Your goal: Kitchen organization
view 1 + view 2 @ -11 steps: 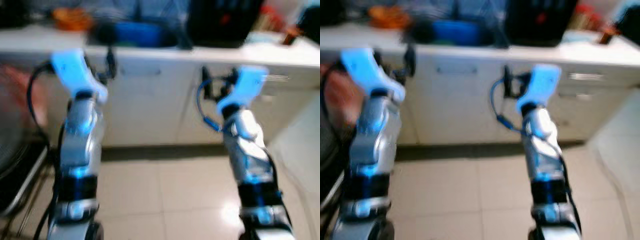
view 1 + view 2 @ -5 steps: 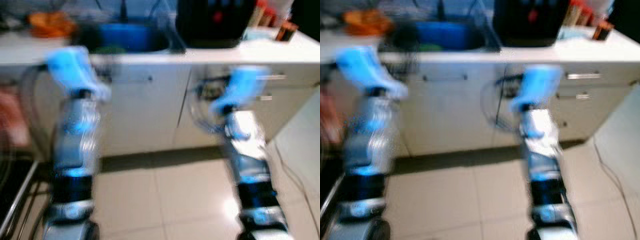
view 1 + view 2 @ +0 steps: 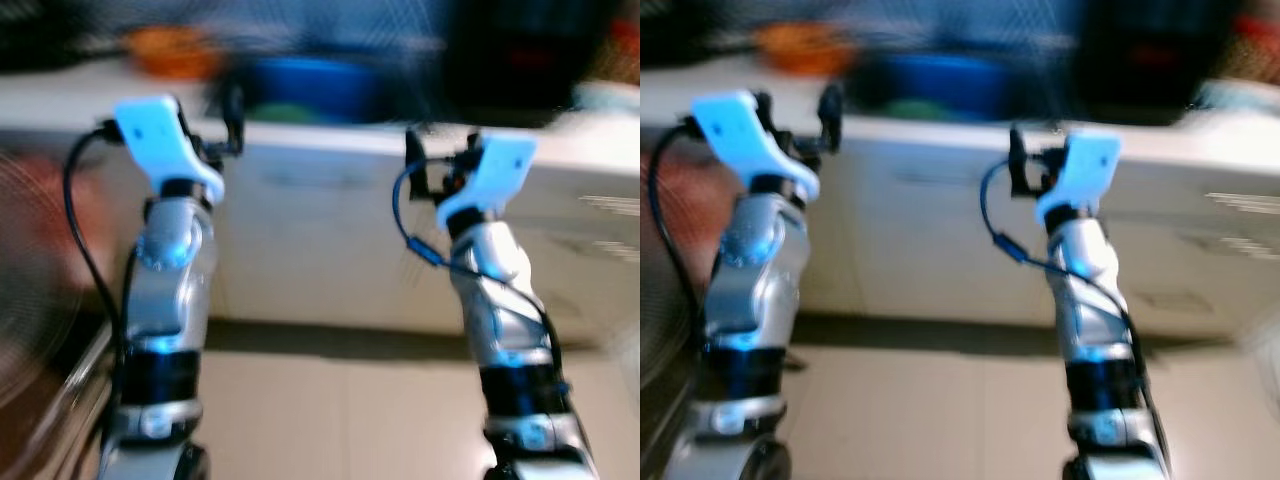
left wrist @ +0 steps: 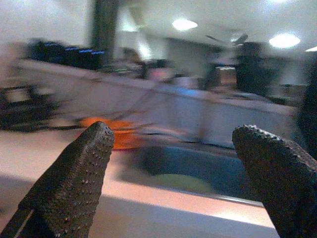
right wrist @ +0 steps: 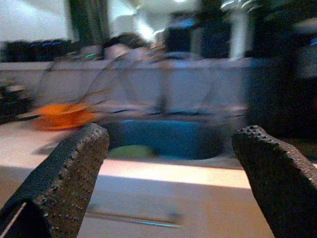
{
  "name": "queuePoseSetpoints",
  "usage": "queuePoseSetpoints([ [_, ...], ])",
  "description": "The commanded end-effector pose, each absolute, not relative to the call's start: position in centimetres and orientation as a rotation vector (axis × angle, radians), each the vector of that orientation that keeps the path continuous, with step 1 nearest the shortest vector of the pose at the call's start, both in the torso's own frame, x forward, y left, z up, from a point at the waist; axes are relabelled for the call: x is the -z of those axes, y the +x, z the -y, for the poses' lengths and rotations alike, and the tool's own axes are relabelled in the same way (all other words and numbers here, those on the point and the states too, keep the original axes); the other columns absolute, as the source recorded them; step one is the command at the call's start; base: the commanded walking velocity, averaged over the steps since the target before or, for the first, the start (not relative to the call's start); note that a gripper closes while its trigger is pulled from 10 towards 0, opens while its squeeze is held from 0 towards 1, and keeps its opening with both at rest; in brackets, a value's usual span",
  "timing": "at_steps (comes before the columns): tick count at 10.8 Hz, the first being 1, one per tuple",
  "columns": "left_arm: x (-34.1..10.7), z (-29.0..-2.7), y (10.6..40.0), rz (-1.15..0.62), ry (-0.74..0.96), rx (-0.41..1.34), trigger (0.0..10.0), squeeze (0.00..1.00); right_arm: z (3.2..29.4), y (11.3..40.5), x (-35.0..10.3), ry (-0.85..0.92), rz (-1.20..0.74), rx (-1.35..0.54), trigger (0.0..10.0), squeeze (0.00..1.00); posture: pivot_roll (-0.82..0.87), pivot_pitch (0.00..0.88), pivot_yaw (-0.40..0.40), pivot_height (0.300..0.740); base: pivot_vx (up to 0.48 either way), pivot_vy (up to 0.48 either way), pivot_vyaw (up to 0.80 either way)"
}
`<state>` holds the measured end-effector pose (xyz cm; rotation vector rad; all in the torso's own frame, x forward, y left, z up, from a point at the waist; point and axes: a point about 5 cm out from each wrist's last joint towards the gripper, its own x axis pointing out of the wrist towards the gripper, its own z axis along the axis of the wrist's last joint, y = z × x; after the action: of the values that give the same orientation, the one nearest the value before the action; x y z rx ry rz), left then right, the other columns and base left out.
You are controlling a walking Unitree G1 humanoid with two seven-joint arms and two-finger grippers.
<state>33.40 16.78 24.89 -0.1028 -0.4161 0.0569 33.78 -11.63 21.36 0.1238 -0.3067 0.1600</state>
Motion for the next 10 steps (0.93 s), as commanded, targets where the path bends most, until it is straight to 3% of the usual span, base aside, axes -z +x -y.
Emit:
queuePoseSetpoints([
  [1, -25.11, -16.28, 33.45, 0.419, -0.106, -0.049, 10.0, 0.00, 12.29, 33.80, -22.01, 0.114, 0.331, -0.146, 10.0, 0.00, -0.04, 0.023, -0.057, 0.740, 0.454, 0.000, 0.00],
  [4, -25.23, -16.51, 33.54, 0.422, -0.098, -0.051, 10.0, 0.00, 12.18, 33.87, -22.16, 0.115, 0.337, -0.149, 10.0, 0.00, -0.04, 0.016, -0.057, 0.740, 0.454, 0.000, 0.00],
  [7, -25.10, -16.46, 33.57, 0.418, -0.097, -0.049, 10.0, 0.00, 12.02, 33.87, -22.19, 0.124, 0.335, -0.156, 10.0, 0.00, -0.04, 0.014, -0.058, 0.740, 0.454, 0.000, -0.77],
  [10, -25.01, -16.53, 33.54, 0.413, -0.091, -0.052, 10.0, 0.00, 11.89, 33.82, -22.21, 0.122, 0.339, -0.160, 10.0, 0.00, -0.04, 0.017, -0.056, 0.740, 0.454, 0.000, 0.00],
])
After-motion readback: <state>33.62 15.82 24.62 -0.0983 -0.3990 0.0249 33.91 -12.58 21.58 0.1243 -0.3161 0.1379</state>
